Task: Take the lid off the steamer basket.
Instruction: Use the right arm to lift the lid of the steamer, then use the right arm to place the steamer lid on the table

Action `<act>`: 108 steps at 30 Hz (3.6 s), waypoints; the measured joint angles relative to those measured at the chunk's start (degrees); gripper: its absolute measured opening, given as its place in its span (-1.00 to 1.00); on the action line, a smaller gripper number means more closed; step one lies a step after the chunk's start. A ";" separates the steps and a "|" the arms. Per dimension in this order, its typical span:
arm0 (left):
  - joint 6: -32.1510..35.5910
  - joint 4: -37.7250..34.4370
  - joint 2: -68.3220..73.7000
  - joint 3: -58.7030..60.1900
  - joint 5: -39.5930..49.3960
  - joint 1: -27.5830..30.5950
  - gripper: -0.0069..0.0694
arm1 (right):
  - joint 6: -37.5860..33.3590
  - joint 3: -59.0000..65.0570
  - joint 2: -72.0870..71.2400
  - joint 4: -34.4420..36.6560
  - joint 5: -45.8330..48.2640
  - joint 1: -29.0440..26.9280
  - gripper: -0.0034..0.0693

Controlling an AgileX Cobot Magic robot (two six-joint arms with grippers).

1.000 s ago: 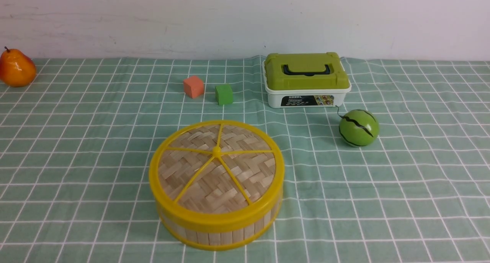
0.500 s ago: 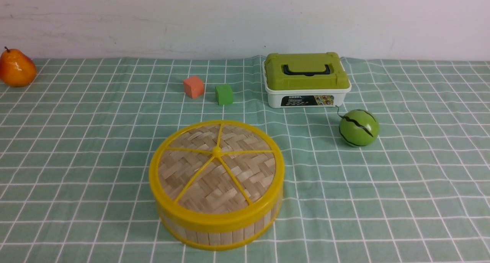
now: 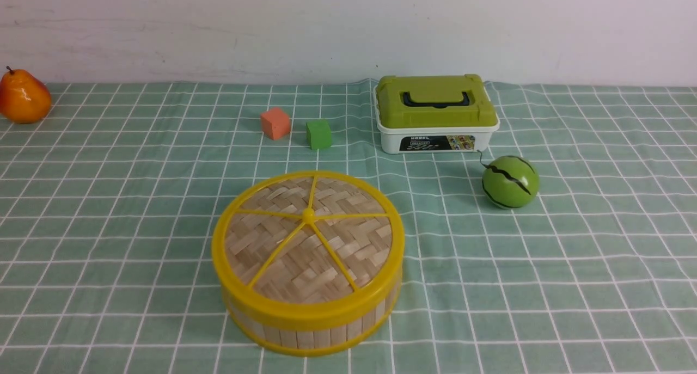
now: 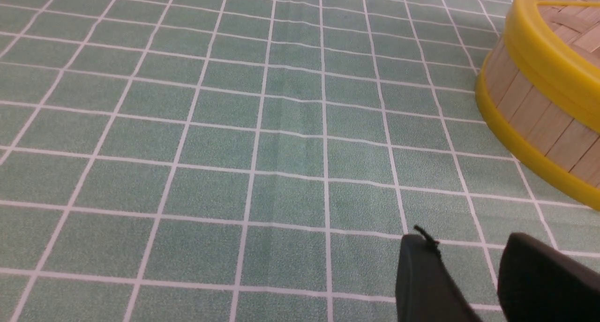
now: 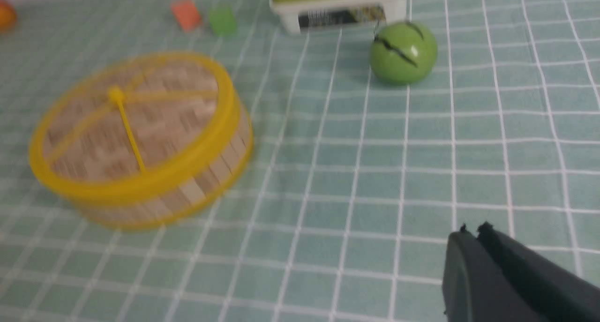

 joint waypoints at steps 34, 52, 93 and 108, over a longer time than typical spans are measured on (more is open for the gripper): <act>0.00 0.00 0.00 0.00 0.00 0.00 -0.19 | 2.28 -79.07 86.28 -18.86 18.95 39.25 -0.59; 0.00 0.00 0.00 0.00 -0.05 0.00 -0.19 | 4.23 -89.06 103.94 -16.28 16.05 41.60 0.06; 0.00 0.00 0.00 0.00 -0.05 0.00 -0.19 | 1.68 -65.08 68.12 -19.87 19.36 24.69 -0.68; 0.00 0.00 0.00 0.00 -0.01 0.00 -0.19 | 1.86 -30.89 70.18 -16.79 -5.93 18.29 -0.68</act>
